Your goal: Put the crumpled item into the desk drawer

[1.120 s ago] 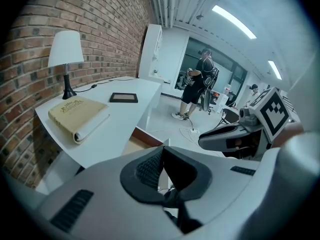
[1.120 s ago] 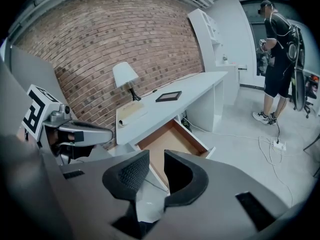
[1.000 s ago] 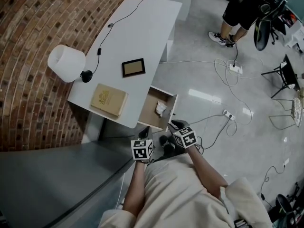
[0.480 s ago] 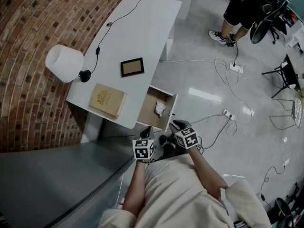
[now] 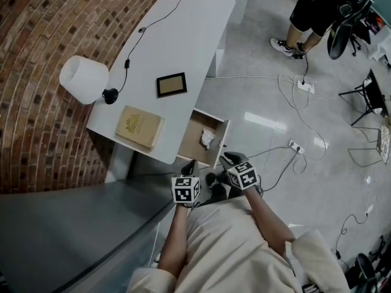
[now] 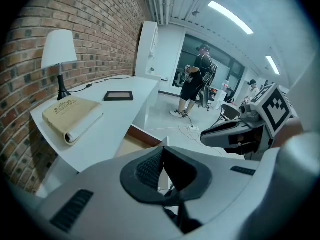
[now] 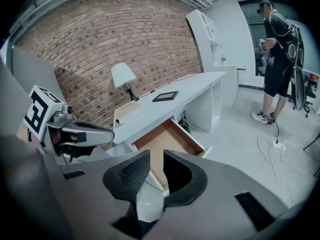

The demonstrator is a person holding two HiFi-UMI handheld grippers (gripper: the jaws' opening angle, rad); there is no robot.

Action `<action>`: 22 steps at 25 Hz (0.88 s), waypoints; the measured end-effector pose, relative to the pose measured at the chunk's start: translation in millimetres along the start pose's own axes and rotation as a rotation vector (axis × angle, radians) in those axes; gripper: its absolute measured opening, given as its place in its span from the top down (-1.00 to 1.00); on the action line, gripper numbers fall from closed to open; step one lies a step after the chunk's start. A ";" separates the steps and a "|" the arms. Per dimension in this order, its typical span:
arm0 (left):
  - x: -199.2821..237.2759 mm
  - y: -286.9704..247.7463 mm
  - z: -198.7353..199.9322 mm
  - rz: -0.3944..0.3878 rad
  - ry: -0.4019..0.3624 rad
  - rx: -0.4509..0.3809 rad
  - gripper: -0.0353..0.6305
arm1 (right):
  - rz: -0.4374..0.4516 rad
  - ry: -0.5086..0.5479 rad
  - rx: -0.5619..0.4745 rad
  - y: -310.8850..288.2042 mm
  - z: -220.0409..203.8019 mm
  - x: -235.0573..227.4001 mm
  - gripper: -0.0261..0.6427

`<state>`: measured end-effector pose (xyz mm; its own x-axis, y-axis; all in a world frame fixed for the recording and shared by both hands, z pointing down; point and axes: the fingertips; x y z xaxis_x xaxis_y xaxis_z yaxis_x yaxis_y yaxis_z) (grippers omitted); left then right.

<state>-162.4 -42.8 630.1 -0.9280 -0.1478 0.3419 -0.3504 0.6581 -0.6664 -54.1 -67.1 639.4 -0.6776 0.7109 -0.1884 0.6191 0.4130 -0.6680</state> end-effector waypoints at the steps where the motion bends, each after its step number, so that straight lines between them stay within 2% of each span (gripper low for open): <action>1: 0.6 0.2 1.5 0.001 0.000 -0.003 0.84 | 0.001 0.002 -0.001 -0.4 1.7 -0.1 0.61; 16: 9.1 3.4 5.4 0.003 0.022 -0.017 0.84 | 0.010 0.033 -0.019 -7.6 17.4 4.1 0.84; 22: 7.1 1.1 6.2 -0.009 0.016 -0.009 0.84 | 0.028 0.018 -0.019 -6.6 17.0 5.1 0.85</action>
<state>-170.1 -47.7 627.7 -0.9228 -0.1419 0.3581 -0.3572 0.6634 -0.6576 -68.3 -75.9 630.6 -0.6528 0.7323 -0.1936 0.6452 0.4036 -0.6487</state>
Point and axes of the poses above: the fingertips, and each gripper's own axes: y backward along the fingers, x to its left, z out of its top, and after that the axes turned 10 degrees about y, right-handed
